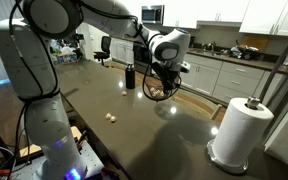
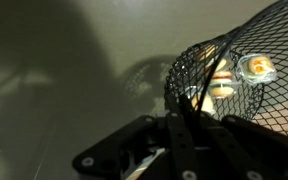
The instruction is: Pick the black basket and move it to the right
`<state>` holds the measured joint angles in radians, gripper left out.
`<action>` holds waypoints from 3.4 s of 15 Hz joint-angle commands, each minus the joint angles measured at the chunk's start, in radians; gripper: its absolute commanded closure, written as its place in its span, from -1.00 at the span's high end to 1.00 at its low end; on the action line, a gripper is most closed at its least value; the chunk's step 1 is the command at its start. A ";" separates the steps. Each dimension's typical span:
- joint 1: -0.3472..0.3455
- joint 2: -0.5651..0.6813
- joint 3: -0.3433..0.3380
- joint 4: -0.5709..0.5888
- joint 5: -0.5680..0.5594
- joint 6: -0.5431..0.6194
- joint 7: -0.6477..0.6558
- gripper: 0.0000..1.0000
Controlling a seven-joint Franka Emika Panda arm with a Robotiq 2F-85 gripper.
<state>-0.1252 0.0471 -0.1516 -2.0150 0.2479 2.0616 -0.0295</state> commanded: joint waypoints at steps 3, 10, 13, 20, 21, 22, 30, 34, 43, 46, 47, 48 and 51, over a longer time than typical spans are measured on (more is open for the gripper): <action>-0.050 0.014 -0.032 -0.014 0.069 -0.015 0.023 -0.87; -0.078 0.091 -0.050 -0.003 0.072 -0.029 0.053 -0.87; -0.088 0.128 -0.048 0.004 0.084 -0.031 0.054 -0.88; -0.123 0.216 -0.046 0.028 0.163 -0.041 0.027 -0.88; -0.128 0.225 -0.046 0.031 0.171 -0.042 0.026 -0.87; -0.134 0.237 -0.045 0.037 0.181 -0.044 0.026 -0.86; -0.161 0.296 -0.040 0.076 0.205 -0.048 0.034 -0.87; -0.167 0.315 -0.036 0.091 0.208 -0.048 0.033 -0.86; -0.165 0.293 -0.034 0.072 0.203 -0.046 0.037 0.47; -0.152 0.259 -0.032 0.049 0.188 -0.038 0.044 0.88; -0.149 0.248 -0.030 0.045 0.186 -0.041 0.044 0.96; -0.147 0.242 -0.027 0.044 0.186 -0.044 0.043 1.00; -0.137 0.212 -0.021 0.037 0.177 -0.061 0.051 1.00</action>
<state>-0.2679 0.3096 -0.1785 -1.9521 0.4274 2.0293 0.0106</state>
